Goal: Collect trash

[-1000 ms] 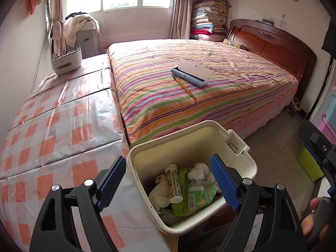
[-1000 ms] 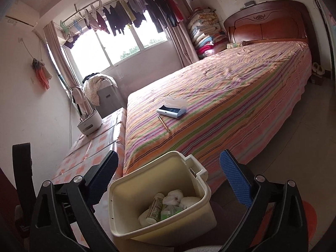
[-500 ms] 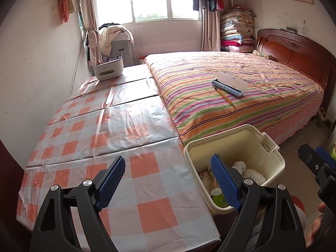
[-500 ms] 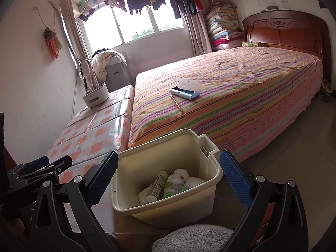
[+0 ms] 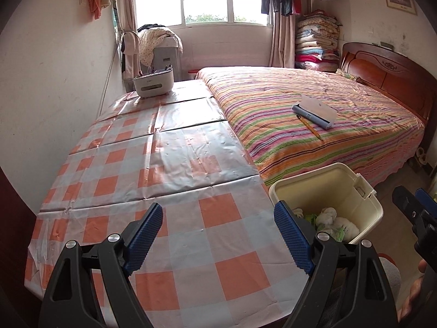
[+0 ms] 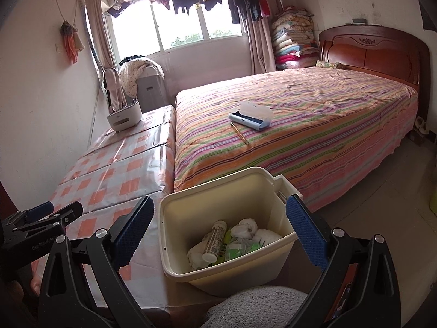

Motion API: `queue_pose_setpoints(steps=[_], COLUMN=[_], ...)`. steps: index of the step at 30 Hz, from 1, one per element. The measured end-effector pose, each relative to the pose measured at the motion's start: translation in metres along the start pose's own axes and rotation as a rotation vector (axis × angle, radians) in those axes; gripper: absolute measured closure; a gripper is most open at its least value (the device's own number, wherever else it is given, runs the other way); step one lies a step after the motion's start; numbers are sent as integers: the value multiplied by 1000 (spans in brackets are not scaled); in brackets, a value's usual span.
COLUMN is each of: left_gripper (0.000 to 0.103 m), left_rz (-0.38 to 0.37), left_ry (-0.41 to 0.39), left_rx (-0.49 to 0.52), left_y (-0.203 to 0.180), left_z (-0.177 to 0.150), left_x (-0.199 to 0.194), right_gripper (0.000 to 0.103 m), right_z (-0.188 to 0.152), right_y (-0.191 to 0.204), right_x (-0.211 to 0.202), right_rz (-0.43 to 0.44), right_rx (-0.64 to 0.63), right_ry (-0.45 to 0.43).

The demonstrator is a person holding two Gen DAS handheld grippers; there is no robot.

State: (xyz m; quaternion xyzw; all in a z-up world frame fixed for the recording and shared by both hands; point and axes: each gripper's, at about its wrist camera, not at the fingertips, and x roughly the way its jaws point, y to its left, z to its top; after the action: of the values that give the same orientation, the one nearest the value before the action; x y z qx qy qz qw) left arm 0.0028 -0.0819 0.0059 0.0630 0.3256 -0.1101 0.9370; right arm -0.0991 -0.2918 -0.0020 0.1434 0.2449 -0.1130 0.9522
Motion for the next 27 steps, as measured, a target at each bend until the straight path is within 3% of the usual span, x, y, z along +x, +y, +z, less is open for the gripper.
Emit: queue_pose_setpoints(steps=[27], left_gripper=[22], left_rz=[16], left_ry=[40], left_rx=[-53], left_y=[23], left_z=[0], left_x=[14], right_gripper=[7], right_z=[-2], right_y=[25], right_x=[27], right_rz=[32], right_rx=[-54], right_ry=[63])
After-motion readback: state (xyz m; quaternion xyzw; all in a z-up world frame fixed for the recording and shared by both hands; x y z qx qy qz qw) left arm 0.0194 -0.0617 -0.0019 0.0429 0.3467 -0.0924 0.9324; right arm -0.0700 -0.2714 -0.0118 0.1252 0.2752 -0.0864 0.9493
